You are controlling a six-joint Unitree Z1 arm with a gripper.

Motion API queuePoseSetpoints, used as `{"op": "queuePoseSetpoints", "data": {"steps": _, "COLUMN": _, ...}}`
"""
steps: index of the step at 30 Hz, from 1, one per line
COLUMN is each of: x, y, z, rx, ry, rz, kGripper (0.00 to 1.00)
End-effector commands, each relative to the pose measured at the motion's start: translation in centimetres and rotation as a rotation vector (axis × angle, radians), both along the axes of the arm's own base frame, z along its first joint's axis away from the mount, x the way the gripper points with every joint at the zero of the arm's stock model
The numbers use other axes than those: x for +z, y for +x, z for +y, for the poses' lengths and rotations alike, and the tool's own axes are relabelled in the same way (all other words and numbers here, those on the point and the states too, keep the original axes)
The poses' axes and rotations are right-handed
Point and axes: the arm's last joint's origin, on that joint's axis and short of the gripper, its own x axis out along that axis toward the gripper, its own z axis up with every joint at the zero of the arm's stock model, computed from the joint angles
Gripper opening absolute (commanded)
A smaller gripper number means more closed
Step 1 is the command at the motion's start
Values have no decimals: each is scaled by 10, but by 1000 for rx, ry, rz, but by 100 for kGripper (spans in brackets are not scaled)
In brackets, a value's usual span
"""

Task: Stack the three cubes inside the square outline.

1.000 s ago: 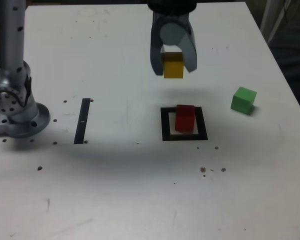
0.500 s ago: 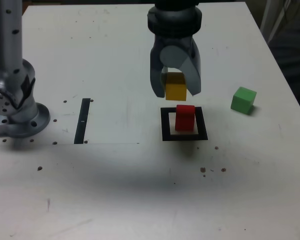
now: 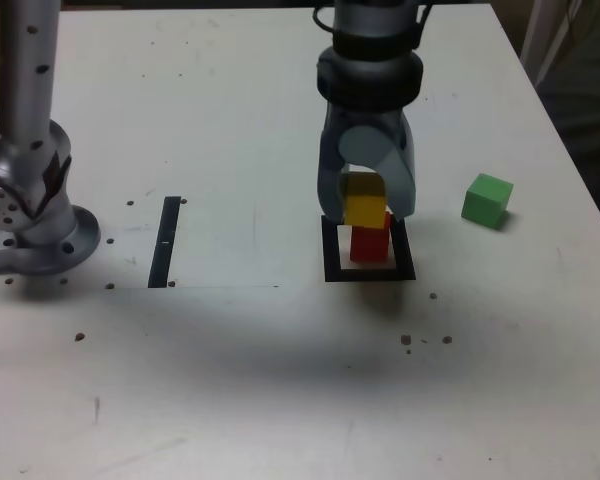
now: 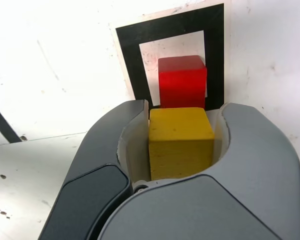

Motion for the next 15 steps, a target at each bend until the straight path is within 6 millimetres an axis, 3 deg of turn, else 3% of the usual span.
{"op": "queuePoseSetpoints", "data": {"steps": 1, "x": -3, "y": 2, "z": 2, "rx": 3, "ry": 2, "rz": 4, "kGripper": 29}}
{"op": "queuePoseSetpoints", "data": {"steps": 15, "x": -15, "y": 6, "z": 12, "rx": 15, "ry": 0, "rz": 8, "kGripper": 33}}
